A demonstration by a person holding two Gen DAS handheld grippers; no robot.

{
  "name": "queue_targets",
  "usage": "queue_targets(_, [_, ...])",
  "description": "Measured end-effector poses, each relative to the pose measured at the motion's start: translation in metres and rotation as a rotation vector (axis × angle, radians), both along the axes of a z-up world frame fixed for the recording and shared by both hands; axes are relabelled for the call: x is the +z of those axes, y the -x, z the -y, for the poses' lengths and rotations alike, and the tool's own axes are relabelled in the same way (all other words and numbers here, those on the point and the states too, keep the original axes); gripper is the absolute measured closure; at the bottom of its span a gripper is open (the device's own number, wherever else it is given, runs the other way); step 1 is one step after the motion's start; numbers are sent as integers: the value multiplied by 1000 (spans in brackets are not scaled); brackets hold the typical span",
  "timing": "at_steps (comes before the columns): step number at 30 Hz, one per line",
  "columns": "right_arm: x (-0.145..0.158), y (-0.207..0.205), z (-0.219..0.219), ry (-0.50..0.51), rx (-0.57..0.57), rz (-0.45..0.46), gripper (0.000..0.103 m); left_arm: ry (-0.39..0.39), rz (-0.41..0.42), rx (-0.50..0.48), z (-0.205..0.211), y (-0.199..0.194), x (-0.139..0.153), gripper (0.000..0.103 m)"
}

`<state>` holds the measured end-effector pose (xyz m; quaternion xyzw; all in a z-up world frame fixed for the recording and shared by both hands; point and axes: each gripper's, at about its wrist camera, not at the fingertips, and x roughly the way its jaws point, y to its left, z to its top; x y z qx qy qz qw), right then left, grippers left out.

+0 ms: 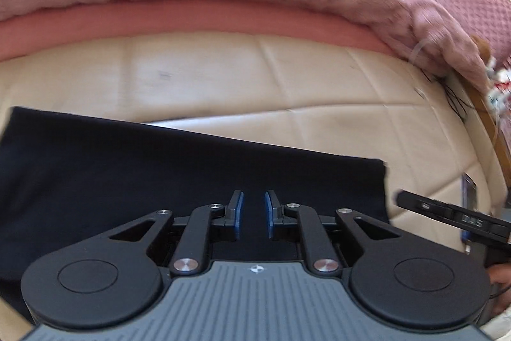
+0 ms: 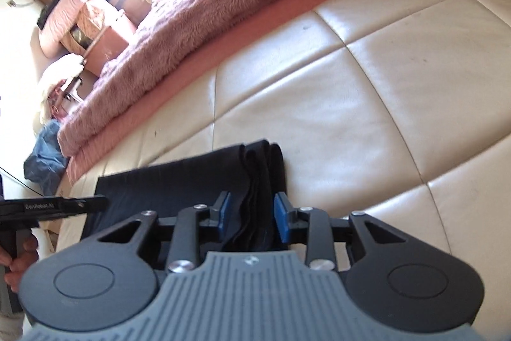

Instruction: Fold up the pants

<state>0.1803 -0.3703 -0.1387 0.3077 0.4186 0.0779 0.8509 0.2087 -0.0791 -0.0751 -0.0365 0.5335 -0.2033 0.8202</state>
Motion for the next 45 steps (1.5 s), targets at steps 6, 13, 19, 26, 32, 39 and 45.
queue_targets(6, [-24, -13, 7, -103, 11, 22, 76, 69, -98, -54, 70, -13, -16, 79])
queue_targets(13, [-17, -10, 5, -126, 53, 91, 103, 68, -158, -41, 113, -31, -25, 53])
queue_targets(19, [-9, -8, -7, -90, 126, 119, 103, -43, -157, -53, 137, -39, -30, 46])
queue_targets(26, [-4, -10, -15, -43, 163, 116, 103, -212, -94, -85, 165, -26, -32, 65])
queue_targets(32, [17, 17, 30, -29, 115, 110, 97, -81, -28, -73, 130, -15, -3, 91])
queue_targets(39, [4, 19, 51, 3, 157, 25, 97, 215, 11, -31, 59, 2, 27, 91])
queue_targets(45, [-18, 3, 33, -197, 253, -52, 82, 290, 29, -55, 33, 16, 38, 91])
